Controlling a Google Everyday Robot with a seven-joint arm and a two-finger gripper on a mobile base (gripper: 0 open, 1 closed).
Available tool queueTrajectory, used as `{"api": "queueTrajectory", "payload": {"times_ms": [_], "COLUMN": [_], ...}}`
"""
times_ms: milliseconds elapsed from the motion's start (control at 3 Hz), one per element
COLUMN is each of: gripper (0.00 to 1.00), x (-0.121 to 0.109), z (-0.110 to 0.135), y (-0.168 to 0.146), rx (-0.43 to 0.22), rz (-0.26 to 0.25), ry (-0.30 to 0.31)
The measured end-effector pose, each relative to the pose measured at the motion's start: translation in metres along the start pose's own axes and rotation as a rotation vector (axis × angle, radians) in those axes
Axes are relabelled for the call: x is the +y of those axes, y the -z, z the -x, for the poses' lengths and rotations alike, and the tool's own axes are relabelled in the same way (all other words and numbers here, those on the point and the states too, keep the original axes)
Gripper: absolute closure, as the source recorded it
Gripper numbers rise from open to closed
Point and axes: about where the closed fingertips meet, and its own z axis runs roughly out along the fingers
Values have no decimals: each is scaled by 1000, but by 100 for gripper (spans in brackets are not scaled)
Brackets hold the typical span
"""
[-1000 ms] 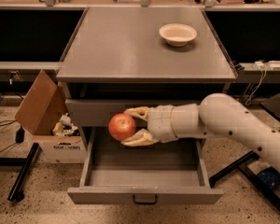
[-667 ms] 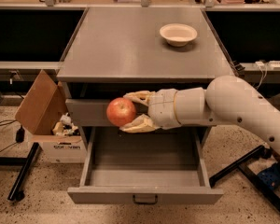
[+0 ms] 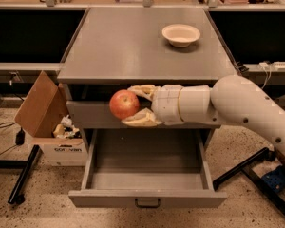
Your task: Pick apple from middle drawer and place on counter
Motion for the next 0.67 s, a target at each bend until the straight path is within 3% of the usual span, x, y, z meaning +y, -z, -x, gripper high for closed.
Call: {"api": "queueTrajectory", "payload": {"times_ms": [333,667], "gripper": [100,100], "x": [-42,-100], "z": [15,38], "y": [6,14], "rx": [0,14], "rz": [-45,-73], "ry": [-47,-83]}}
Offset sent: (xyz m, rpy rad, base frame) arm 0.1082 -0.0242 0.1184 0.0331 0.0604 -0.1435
